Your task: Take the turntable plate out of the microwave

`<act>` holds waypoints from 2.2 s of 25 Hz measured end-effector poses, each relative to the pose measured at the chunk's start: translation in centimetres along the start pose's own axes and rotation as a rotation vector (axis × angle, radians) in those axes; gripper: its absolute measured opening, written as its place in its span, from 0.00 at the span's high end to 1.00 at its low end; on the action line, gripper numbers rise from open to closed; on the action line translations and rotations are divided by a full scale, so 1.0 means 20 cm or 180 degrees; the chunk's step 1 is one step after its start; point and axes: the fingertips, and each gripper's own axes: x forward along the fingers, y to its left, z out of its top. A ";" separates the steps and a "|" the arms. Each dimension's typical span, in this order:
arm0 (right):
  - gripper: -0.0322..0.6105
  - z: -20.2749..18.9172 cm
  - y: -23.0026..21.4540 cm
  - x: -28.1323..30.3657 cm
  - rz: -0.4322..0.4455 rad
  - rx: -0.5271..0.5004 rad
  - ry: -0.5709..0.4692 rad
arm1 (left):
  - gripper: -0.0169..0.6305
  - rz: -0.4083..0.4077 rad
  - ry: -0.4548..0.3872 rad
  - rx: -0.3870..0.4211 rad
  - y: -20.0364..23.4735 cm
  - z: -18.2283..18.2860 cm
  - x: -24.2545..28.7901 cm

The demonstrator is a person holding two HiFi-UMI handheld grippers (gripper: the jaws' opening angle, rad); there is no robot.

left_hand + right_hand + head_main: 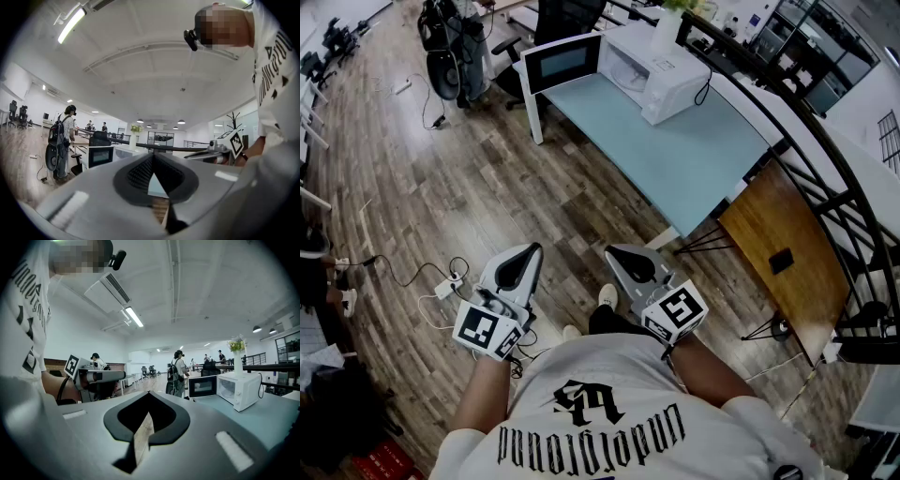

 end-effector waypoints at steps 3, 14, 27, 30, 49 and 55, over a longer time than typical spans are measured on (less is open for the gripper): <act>0.95 0.01 -0.07 0.02 0.0007 -0.0025 0.0022 | 0.90 0.0020 0.0010 -0.0019 0.02 -0.01 0.07; 0.95 0.07 -0.54 0.15 0.0273 -0.0039 -0.0007 | 0.90 0.0142 -0.0018 -0.0063 0.14 -0.03 0.55; 0.95 0.12 -0.94 0.43 0.0317 -0.0068 0.0038 | 0.90 0.0531 -0.0028 -0.0061 0.55 0.01 0.84; 0.95 0.12 -0.99 0.55 0.0283 -0.0029 0.0064 | 0.90 0.0464 -0.0019 -0.0021 0.65 0.02 0.91; 0.95 0.25 -1.17 1.52 -0.0291 0.0135 0.0024 | 0.90 -0.0356 0.0109 0.0072 1.60 0.14 1.20; 0.95 0.21 -1.31 1.59 -0.0449 0.0239 0.0068 | 0.90 -0.0515 0.0138 0.0034 1.70 0.12 1.38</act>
